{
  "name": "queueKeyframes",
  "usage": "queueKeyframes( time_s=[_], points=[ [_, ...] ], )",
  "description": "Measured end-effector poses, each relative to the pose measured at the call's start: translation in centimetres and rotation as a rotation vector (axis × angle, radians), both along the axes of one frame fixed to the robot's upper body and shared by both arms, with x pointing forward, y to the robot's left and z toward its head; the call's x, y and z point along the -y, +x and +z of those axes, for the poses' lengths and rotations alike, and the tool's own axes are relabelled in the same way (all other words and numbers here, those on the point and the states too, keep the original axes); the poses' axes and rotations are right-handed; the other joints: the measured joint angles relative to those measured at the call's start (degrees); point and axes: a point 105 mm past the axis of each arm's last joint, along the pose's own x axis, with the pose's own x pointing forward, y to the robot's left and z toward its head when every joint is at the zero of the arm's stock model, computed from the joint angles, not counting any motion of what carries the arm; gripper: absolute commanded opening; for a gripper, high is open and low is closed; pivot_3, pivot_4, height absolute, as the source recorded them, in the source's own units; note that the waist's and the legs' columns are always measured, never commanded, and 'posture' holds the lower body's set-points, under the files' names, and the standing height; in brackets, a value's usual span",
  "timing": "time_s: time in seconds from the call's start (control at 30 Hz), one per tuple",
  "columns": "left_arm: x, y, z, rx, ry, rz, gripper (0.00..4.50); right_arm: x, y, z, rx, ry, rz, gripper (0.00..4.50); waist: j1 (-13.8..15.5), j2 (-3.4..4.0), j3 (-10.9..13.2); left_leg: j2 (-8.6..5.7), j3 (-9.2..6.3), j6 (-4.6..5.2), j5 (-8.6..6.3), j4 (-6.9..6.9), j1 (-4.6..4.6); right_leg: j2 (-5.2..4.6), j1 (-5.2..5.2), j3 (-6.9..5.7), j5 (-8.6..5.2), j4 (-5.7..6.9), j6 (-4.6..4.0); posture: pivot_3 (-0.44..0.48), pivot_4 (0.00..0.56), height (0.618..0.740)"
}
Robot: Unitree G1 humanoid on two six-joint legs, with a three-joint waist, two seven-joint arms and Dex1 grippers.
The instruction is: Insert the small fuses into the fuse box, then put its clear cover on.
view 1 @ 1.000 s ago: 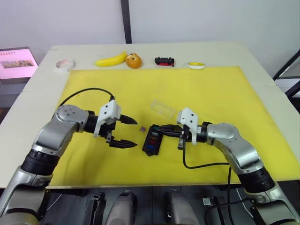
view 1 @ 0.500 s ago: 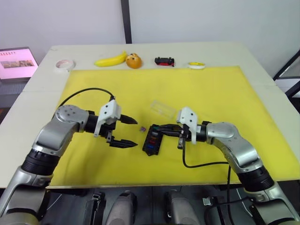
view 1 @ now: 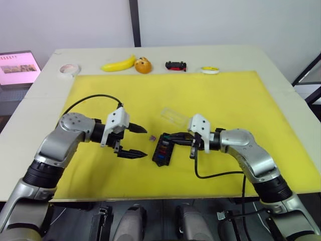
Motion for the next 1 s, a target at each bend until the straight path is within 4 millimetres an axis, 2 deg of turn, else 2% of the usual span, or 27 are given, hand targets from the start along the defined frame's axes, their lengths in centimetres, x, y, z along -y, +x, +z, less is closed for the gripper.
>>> queueKeyframes(
  time_s=[0.03, 0.17, 0.77, 1.0],
  points=[
    [0.0, 0.0, 0.0, 0.000, 0.000, 0.001, 4.50, 0.0, 0.0, 0.0, 0.000, -0.001, -0.001, 0.93, 0.0, 0.00, 0.0, 0.00, 0.00, 0.00, 0.00, 0.00, 0.00, 0.00, 0.00, 0.00, 0.00, 0.00, 0.00, 0.000, 0.150, 0.740],
    [0.0, 0.0, 0.0, 0.002, 0.000, 0.004, 4.50, 0.1, 0.2, 0.2, 0.008, -0.003, -0.009, 2.86, 0.0, 0.00, 0.0, 0.00, 0.00, 0.00, 0.00, 0.00, 0.01, 0.00, 0.00, 0.00, 0.00, 0.03, 0.00, 0.000, 0.150, 0.740],
    [0.0, 0.1, 0.0, 0.003, -0.001, 0.007, 4.50, -0.1, 0.0, 0.5, -0.033, 0.007, 0.021, 2.86, 0.0, 0.00, 0.0, 0.00, 0.00, 0.00, 0.00, 0.01, 0.01, -0.01, -0.01, 0.01, 0.00, 0.05, 0.00, 0.000, 0.150, 0.740],
    [0.0, 0.1, 0.0, 0.004, -0.001, 0.007, 4.50, 0.3, 0.2, 1.9, -0.041, 0.057, 0.019, 2.86, 0.0, 0.00, 0.0, 0.00, 0.00, 0.00, 0.00, 0.01, 0.01, -0.01, -0.01, 0.01, 0.00, 0.05, 0.00, 0.000, 0.150, 0.740]
  ],
)
